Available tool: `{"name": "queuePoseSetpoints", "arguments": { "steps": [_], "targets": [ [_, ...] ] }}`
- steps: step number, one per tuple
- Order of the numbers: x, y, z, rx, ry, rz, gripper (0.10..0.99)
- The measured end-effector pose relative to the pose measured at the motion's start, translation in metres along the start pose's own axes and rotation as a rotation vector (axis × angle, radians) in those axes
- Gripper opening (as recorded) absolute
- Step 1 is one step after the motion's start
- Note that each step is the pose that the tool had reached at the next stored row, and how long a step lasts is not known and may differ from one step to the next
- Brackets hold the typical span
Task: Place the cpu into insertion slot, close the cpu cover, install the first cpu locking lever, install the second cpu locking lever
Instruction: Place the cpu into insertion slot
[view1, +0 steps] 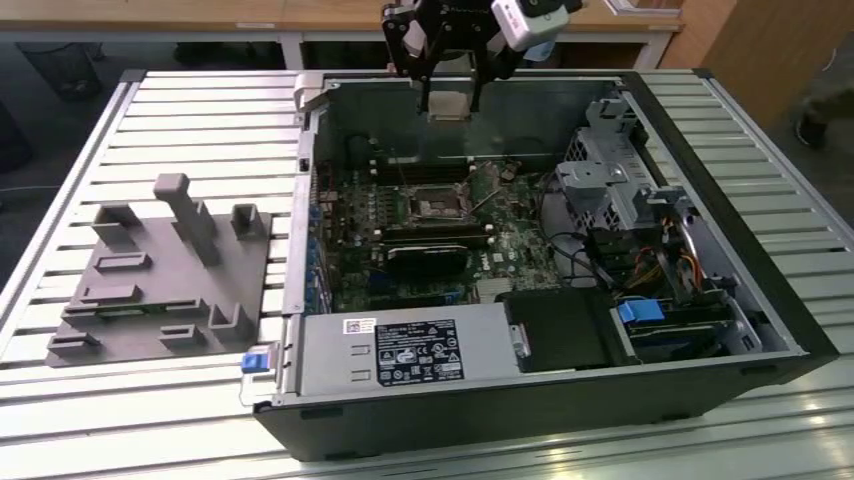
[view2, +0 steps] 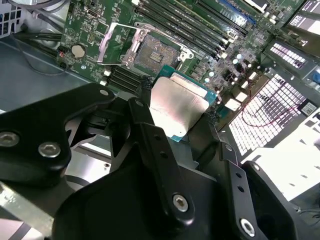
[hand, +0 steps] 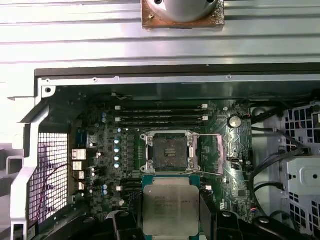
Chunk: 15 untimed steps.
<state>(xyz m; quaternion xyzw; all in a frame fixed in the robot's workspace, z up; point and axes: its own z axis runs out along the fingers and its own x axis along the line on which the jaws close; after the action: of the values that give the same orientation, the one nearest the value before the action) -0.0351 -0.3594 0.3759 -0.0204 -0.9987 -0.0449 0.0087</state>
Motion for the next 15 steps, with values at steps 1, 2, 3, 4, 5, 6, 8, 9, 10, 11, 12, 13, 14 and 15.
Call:
{"name": "queuePoseSetpoints", "arguments": {
  "steps": [1,2,3,4,5,6,8,9,10,11,12,13,14,15],
  "targets": [
    [0.0,0.0,-0.0001,0.0,-0.0002,0.003,0.541],
    [0.0,0.0,0.0,0.0,-0.0006,0.007,0.541],
    [0.0,0.0,0.0,0.0,-0.0009,0.011,0.541],
    [0.0,0.0,0.0,0.0,-0.0013,0.015,0.541],
    [0.0,0.0,0.0,0.0,-0.0017,0.019,0.541],
    [0.0,0.0,0.0,0.0,-0.002,0.023,0.541],
    [0.0,0.0,0.0,-0.001,-0.0027,0.031,0.541],
    [0.0,0.0,0.0,-0.001,-0.003,0.034,0.541],
    [0.0,0.0,0.0001,-0.001,-0.0034,0.038,0.541],
    [0.0,0.0,0.0001,-0.001,-0.0037,0.042,0.541],
    [0.0,0.0,0.0001,-0.001,-0.0041,0.045,0.541],
    [0.0,0.0,0.0001,-0.001,-0.0044,0.049,0.541],
    [0.0,0.0,0.0001,-0.001,-0.0046,0.052,0.541],
    [0.0,0.0,0.0002,-0.001,-0.005,0.056,0.541]
  ]
}}
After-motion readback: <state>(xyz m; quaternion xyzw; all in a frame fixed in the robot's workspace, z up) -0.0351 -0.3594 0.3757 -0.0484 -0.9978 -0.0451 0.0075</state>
